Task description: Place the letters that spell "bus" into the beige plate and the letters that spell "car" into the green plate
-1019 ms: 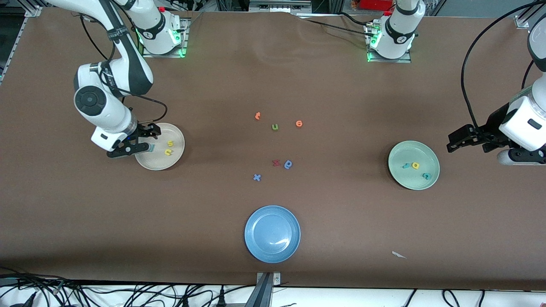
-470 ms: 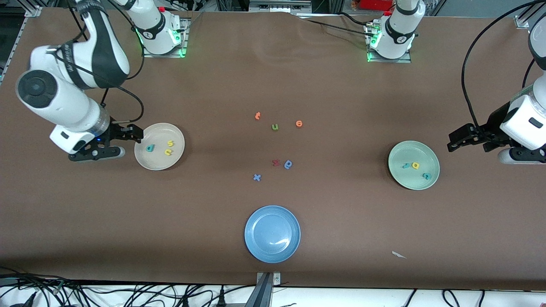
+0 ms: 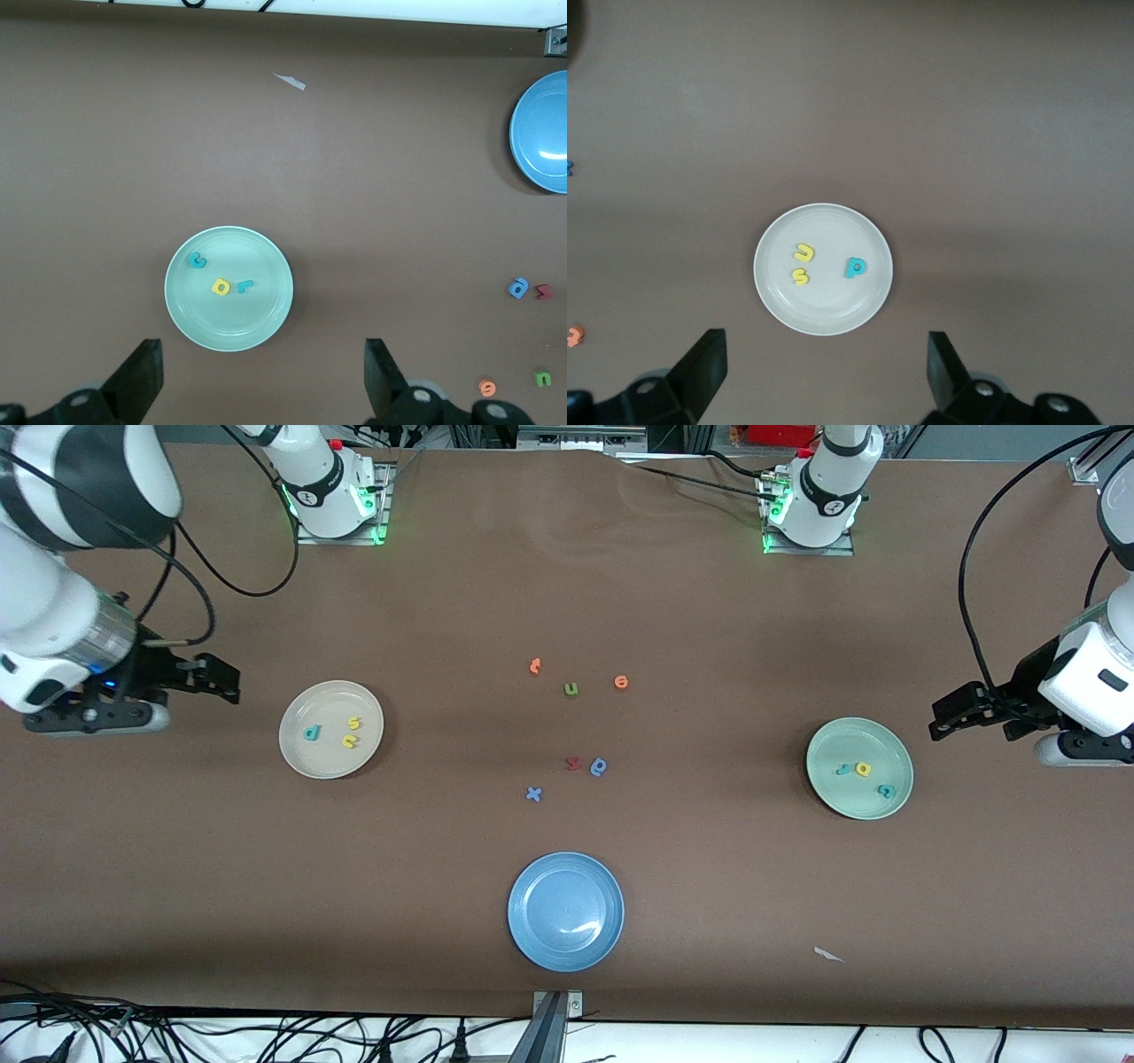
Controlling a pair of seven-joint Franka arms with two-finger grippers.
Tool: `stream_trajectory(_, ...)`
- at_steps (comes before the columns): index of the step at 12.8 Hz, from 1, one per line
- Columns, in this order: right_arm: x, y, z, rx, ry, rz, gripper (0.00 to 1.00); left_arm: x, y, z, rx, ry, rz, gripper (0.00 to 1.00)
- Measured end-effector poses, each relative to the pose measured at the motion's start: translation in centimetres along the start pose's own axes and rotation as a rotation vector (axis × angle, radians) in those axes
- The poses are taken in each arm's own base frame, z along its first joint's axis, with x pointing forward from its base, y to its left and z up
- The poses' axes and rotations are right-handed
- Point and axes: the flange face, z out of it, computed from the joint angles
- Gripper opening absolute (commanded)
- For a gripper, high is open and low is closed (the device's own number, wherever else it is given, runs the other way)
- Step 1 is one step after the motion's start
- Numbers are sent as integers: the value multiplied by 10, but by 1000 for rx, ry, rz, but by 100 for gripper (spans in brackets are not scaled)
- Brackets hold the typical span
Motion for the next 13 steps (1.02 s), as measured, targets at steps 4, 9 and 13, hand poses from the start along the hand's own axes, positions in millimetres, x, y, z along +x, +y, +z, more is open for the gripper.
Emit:
stream_trajectory(4, -3, 25, -33, -1, 4, 35, 100, 0, 0, 0, 0, -1, 0, 100)
stream_trajectory(9, -2, 23, -35, 17, 1, 35, 100, 0, 0, 0, 0, -2, 0, 100)
stream_trajectory(13, -6, 20, -32, 32, -31, 33, 100, 0, 0, 0, 0, -2, 0, 100)
